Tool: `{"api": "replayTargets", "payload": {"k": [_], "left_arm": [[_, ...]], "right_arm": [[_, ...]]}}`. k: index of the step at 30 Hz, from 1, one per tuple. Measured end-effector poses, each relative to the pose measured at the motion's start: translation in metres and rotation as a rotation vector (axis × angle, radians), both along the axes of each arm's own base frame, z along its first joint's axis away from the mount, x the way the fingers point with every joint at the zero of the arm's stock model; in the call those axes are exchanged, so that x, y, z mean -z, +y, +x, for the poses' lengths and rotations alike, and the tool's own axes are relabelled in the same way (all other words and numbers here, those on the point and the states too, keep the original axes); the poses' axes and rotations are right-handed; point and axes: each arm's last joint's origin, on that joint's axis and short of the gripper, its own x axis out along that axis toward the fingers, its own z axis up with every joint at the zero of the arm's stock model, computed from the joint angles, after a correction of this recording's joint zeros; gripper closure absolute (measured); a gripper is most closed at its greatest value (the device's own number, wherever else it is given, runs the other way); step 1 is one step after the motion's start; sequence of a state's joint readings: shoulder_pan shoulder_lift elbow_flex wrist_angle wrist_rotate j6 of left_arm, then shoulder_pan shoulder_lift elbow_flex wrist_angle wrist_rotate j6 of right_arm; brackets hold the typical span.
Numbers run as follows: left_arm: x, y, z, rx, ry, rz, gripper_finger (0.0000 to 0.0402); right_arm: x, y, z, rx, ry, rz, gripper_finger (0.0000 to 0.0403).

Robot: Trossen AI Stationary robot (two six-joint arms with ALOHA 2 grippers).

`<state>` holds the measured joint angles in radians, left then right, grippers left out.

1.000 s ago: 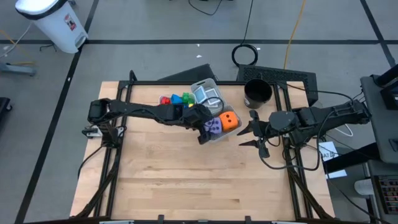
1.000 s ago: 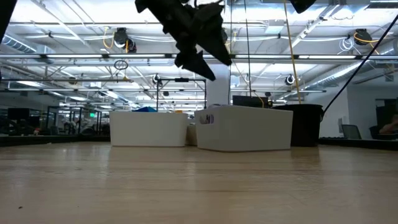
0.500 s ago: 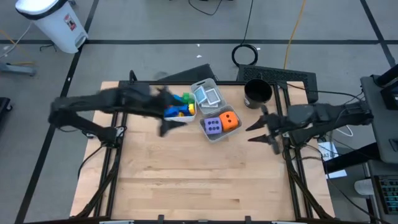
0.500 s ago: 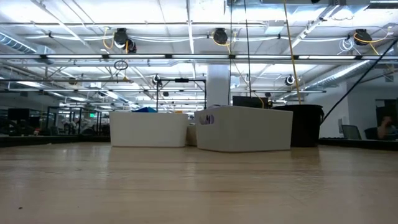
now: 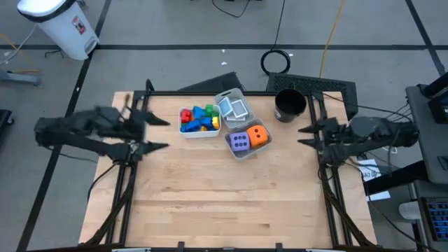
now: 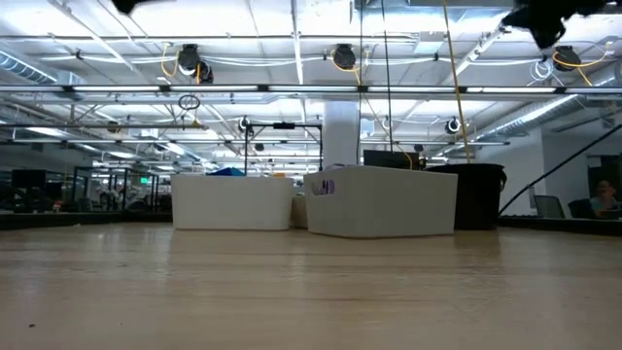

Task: Pick & Place Toys
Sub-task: Return to Home Position

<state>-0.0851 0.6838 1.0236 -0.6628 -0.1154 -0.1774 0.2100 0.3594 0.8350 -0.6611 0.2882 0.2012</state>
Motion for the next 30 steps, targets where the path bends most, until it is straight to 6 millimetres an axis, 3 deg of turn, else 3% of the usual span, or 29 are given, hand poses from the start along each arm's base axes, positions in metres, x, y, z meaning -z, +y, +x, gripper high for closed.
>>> {"api": "replayTargets", "payload": {"k": [7,12,19,24,30], "left_arm": [[0.108,-0.005,0.016,0.061,-0.173,0.019,0.0005],[0.158,-0.004,0.016,0.059,-0.149,0.021,0.0005],[0.190,-0.002,0.003,0.044,-0.258,0.064,0.0005],[0.211,-0.002,-0.003,0.041,-0.294,0.062,0.0005],[0.211,-0.002,-0.003,0.040,-0.281,0.061,0.0005]], "right_arm": [[0.067,0.006,0.025,-0.006,-0.017,0.000,0.0243],[0.091,0.006,0.026,-0.019,0.014,-0.037,0.0243],[0.097,0.004,0.005,-0.123,-0.208,-0.030,0.0243],[0.115,0.008,0.018,-0.146,-0.247,-0.020,0.0243],[0.135,0.011,0.028,-0.176,-0.289,-0.070,0.0243]]}}
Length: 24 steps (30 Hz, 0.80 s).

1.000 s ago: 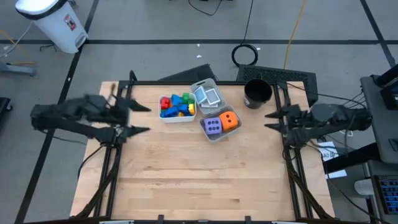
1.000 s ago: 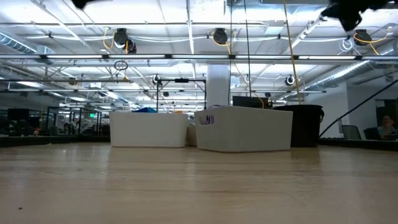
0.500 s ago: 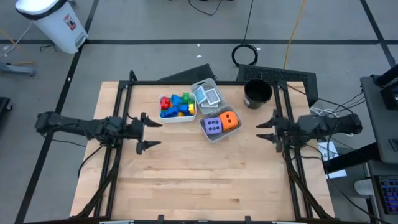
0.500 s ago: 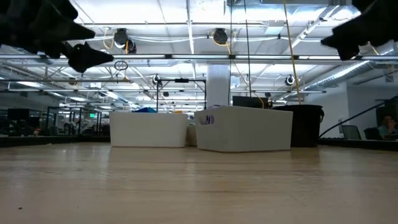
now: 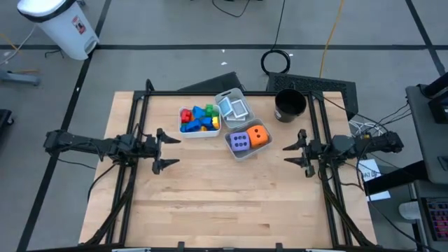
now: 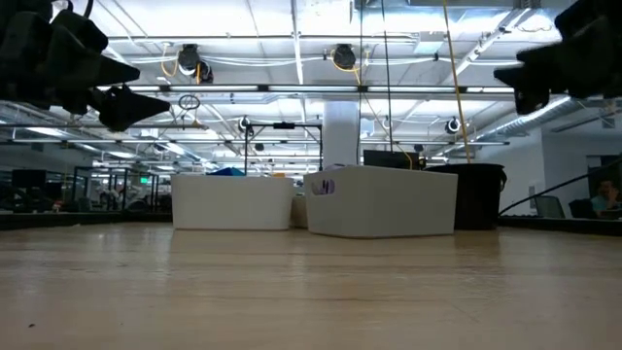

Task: Pick & Place Toys
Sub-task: Return to Home Position

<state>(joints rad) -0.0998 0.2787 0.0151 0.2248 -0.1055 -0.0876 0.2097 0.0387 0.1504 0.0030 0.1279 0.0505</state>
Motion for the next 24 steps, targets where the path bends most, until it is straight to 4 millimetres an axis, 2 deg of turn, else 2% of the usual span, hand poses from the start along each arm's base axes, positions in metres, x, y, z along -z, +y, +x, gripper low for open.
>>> {"api": "replayTargets", "payload": {"k": [4,24], "left_arm": [[0.001,0.001,0.000,-0.022,0.006,0.010,0.0005],[0.000,0.001,0.000,-0.036,-0.003,0.004,0.0005]], "right_arm": [[0.015,0.001,0.004,-0.001,0.000,0.013,0.0243],[0.017,0.001,0.005,0.000,-0.007,0.017,0.0243]]}}
